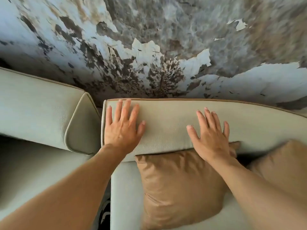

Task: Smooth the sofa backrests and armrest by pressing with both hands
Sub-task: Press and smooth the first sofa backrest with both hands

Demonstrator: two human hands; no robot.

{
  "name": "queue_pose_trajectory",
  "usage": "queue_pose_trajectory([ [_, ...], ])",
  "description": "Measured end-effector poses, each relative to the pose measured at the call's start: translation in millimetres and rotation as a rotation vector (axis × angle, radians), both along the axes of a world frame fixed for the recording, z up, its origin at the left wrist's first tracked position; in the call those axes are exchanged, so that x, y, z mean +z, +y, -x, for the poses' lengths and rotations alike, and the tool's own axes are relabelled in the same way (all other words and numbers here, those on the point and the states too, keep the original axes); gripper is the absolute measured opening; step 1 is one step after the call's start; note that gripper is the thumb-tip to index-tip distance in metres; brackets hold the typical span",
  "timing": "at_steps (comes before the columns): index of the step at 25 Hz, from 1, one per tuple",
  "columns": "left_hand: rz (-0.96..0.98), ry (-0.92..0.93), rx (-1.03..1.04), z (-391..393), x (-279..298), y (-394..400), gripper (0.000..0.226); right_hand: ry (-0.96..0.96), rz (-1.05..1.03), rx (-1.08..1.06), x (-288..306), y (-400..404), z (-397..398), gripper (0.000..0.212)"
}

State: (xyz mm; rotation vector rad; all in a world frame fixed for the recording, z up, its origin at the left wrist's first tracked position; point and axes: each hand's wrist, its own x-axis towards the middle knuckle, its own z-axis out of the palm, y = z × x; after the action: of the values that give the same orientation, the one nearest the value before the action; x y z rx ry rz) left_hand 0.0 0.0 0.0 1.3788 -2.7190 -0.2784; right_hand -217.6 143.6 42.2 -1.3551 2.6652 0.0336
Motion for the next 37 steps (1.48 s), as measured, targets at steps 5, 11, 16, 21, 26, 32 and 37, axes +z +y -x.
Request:
queue_pose_trajectory([
  [5, 0.137, 0.052, 0.146, 22.9, -22.1, 1.0, 0.067, 0.020, 0.093, 0.011, -36.0, -19.2, 40.8, 0.069],
  [11, 0.294, 0.067, 0.191, 29.1, -35.5, -0.5, 0.064, 0.119, 0.336, -0.002, -69.1, -22.6, 71.4, 0.069],
  [16, 0.379, 0.061, 0.220, 32.9, -42.8, -2.1, 0.063, 0.227, 0.479, 0.008, -82.4, -22.6, 72.9, 0.062],
  [21, 0.422, 0.040, 0.216, 35.2, -49.1, -6.8, 0.066, 0.272, 0.518, 0.014, -86.9, -25.5, 75.5, 0.062],
  [26, 0.435, 0.048, 0.215, 40.7, -48.6, -15.0, 0.066, 0.296, 0.531, 0.008, -89.2, -32.8, 79.4, 0.062],
  [32, 0.424, 0.055, 0.199, 52.2, -47.0, -30.8, 0.065, 0.326, 0.548, -0.009, -94.2, -45.6, 89.7, 0.061],
  [37, 0.428, 0.072, 0.182, 67.2, -48.4, -52.0, 0.064, 0.326, 0.557, -0.027, -95.9, -61.1, 100.9, 0.061],
])
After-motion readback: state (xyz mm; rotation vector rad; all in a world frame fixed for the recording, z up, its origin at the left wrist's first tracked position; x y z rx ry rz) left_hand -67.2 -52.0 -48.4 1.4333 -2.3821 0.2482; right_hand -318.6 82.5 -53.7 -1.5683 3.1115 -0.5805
